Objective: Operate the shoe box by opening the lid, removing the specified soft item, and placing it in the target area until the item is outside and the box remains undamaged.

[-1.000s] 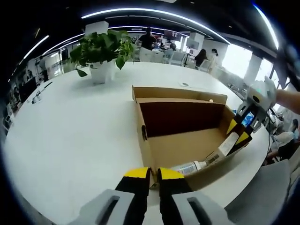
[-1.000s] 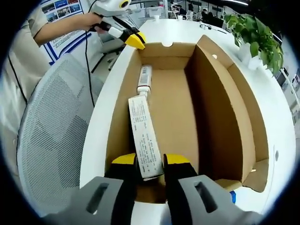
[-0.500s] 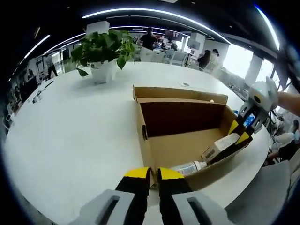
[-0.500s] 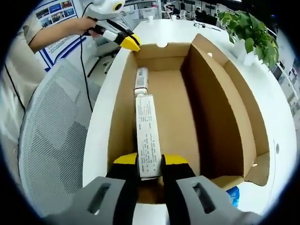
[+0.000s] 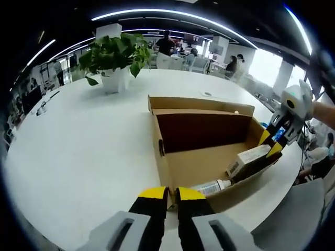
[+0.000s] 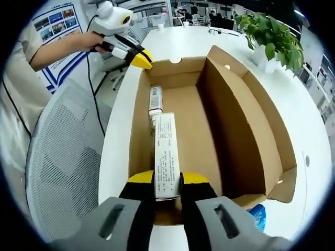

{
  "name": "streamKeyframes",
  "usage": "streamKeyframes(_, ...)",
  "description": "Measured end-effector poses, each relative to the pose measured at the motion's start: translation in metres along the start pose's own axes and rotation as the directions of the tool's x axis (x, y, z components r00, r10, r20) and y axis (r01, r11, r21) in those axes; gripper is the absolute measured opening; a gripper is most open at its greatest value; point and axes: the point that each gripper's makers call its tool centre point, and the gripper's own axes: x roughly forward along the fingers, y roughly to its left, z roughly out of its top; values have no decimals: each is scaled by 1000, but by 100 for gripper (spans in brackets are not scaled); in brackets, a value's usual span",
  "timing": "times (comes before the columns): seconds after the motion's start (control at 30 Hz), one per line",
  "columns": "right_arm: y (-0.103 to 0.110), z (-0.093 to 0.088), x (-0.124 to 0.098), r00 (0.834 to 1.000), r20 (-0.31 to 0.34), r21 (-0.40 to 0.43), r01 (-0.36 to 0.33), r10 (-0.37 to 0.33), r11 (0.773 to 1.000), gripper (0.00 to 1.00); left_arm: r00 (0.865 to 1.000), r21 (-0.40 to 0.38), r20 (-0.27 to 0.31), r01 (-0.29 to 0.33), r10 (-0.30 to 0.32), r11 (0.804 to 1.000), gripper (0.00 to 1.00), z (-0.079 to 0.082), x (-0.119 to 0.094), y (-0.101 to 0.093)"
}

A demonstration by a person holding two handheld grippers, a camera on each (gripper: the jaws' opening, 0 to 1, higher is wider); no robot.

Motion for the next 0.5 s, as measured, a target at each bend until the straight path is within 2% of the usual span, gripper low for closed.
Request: streamKeyframes(0.5,0,15,-30,997,58,-3,43,-43,999,15,1000,1,-4,-7,7,1000,6,-1,0,0)
